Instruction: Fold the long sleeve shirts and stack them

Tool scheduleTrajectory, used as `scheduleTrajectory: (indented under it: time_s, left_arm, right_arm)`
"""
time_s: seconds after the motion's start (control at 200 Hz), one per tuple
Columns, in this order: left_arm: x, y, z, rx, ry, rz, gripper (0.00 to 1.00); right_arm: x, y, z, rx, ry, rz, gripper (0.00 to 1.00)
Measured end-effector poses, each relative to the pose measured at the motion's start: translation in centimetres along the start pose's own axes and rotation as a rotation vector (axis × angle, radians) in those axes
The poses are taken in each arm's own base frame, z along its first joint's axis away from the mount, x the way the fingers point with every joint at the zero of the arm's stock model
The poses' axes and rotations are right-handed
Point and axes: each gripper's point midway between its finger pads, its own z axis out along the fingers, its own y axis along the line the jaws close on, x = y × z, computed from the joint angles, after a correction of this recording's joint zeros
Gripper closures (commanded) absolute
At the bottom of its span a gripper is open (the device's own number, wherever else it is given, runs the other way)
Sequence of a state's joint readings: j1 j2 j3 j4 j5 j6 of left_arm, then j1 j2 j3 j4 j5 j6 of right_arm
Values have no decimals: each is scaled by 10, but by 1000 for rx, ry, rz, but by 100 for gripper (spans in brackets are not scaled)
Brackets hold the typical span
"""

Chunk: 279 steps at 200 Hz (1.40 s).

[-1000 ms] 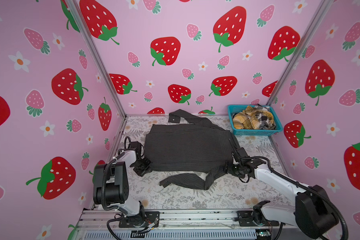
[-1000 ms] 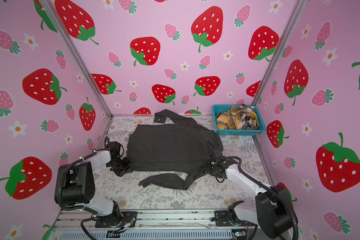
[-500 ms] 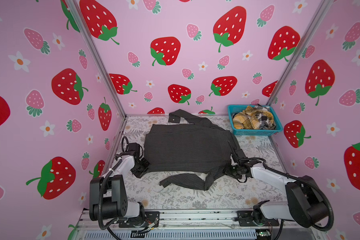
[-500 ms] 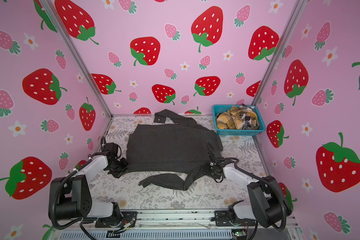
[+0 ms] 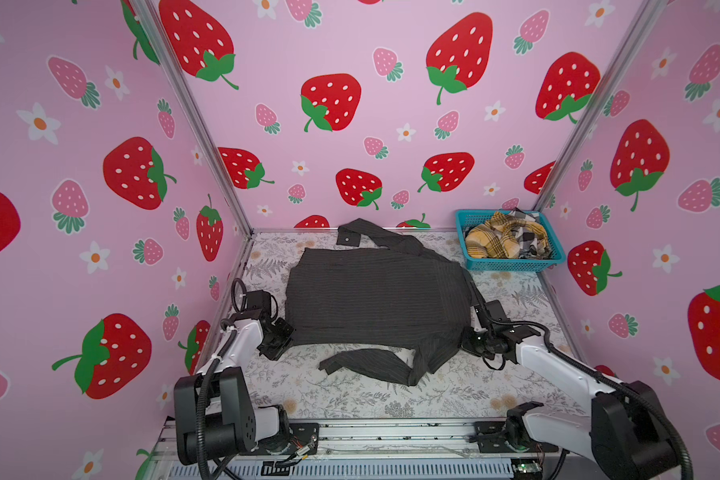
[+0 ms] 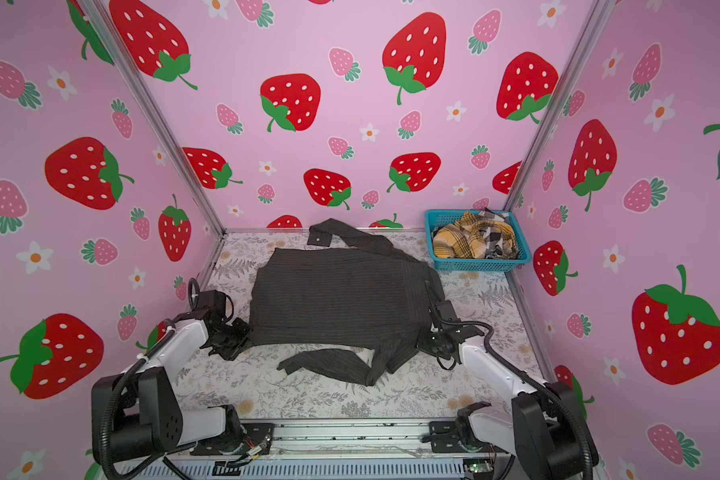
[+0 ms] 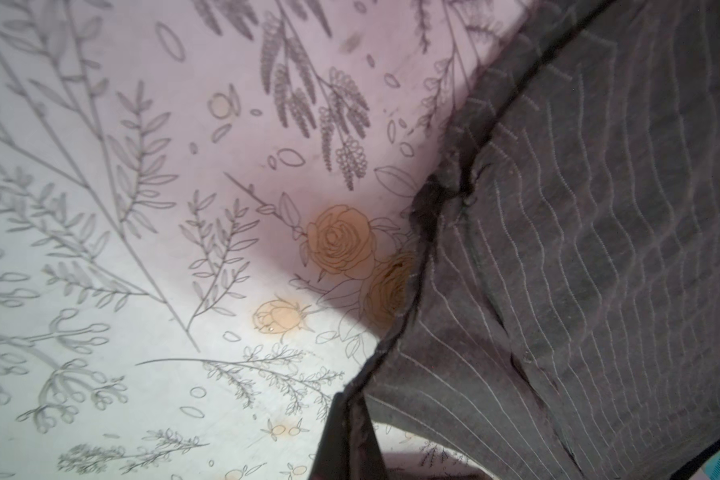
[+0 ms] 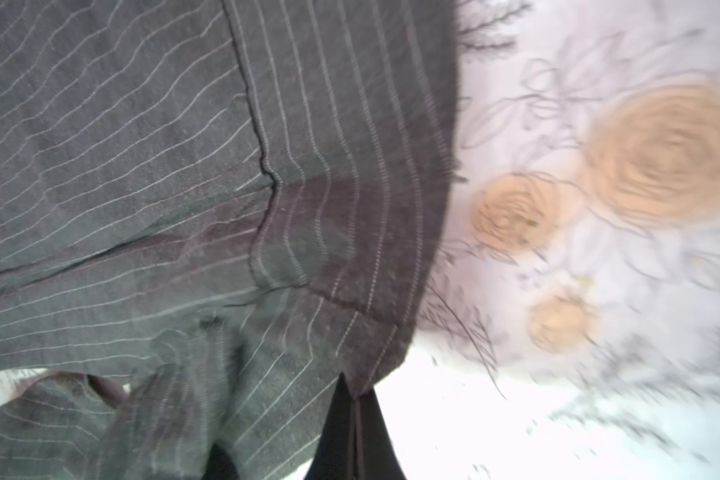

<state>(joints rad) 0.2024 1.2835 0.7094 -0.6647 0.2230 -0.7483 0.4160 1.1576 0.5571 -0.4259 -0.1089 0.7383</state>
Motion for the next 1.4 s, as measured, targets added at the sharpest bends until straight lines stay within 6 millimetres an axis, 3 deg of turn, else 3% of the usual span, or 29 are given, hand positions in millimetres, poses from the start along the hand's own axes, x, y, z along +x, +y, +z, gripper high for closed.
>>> scheduleTrajectory:
  time_s: [0.155,0.315,0.44,0.49,0.54,0.64,0.865,1.18,1.32,1.395]
  left_arm:
    - [10,0,-7,23,13,18,100]
    - [14,-1,-15,40,2,32,100]
    - [20,5,-6,26,36,23,100]
    - [24,9,-1,16,58,14,100]
    - [28,13,4,6,76,6,100]
    - [32,16,6,0,88,0,100]
    - [31,14,3,14,79,4,100]
    - [32,14,5,12,87,2,100]
    - [31,13,5,15,83,3,100]
    - [30,13,5,16,81,3,100]
  right_arm:
    - [4,-3,-10,33,38,-28,100]
    - [-15,15,-20,11,28,-70,100]
    - [-10,12,-13,23,59,-79,51]
    - [-4,8,-9,31,76,-81,41]
    - [6,4,-6,38,97,-81,38]
    - [26,1,-4,38,129,-87,37]
    - [68,19,-2,18,177,-133,38]
    - [34,-18,8,164,77,10,45]
    - [23,-12,14,139,44,-20,56]
    - [19,-6,17,107,25,-51,66]
